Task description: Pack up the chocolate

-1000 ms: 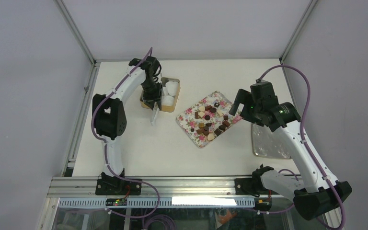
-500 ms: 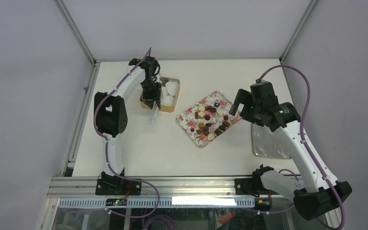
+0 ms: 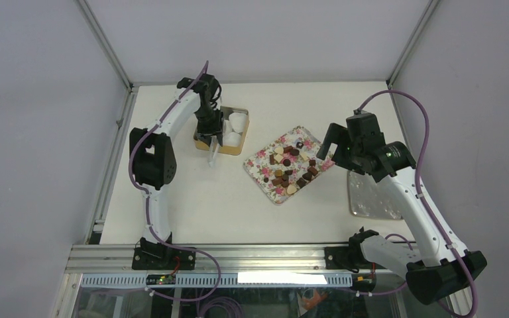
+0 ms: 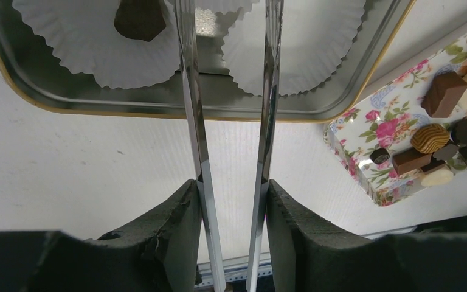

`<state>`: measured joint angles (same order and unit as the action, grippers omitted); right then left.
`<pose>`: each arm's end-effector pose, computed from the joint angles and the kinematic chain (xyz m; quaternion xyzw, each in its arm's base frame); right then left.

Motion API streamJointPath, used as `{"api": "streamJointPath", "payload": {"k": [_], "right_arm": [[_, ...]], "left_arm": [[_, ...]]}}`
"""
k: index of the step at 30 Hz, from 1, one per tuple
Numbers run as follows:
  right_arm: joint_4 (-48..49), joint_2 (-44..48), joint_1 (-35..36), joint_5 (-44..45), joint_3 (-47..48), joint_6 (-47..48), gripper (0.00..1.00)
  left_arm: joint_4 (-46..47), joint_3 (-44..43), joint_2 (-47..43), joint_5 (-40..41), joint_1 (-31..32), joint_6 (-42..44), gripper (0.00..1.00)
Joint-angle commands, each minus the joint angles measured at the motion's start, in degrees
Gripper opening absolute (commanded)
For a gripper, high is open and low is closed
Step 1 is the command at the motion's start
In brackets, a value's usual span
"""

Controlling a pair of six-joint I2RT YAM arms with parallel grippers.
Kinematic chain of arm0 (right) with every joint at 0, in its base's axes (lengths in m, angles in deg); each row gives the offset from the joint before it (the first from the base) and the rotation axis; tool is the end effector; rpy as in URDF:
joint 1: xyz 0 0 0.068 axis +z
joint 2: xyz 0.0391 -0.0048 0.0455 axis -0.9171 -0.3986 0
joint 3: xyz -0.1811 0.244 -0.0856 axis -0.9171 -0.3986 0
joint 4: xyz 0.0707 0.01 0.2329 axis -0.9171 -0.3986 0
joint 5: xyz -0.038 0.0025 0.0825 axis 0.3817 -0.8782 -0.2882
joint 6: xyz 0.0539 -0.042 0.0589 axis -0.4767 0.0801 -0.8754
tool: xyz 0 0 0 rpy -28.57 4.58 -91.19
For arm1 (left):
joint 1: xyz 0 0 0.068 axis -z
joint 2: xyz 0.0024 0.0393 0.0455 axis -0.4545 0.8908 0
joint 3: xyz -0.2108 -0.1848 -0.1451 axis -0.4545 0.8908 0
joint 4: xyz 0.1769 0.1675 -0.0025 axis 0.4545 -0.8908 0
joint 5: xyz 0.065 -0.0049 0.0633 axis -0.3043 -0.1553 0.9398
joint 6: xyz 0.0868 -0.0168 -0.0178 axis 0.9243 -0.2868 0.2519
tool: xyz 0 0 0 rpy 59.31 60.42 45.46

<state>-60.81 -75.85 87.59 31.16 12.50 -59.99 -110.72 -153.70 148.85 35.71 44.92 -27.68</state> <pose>0.1701 0.0548 0.3475 0.1179 0.9333 0.0984 0.3246 0.3983 -0.1385 0.2420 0.0233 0.9973 -0.0669 0.0173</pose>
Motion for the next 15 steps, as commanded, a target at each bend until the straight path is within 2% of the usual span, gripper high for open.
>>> {"api": "streamJointPath", "payload": {"k": [1, 7, 15], "right_arm": [[1.7, 1.7, -0.3, 0.4, 0.5, -0.2, 0.98], [1.9, 1.8, -0.3, 0.3, 0.1, -0.3, 0.98], [2.2, 0.9, -0.3, 0.0, 0.8, -0.2, 0.98]], "left_arm": [[-0.8, -3.9, -3.5, 0.9, -0.3, 0.3, 0.39], [-0.7, -0.8, -12.3, 0.0, 4.0, -0.1, 0.39], [3.5, 10.9, -17.0, 1.0, 18.9, -3.0, 0.39]]}}
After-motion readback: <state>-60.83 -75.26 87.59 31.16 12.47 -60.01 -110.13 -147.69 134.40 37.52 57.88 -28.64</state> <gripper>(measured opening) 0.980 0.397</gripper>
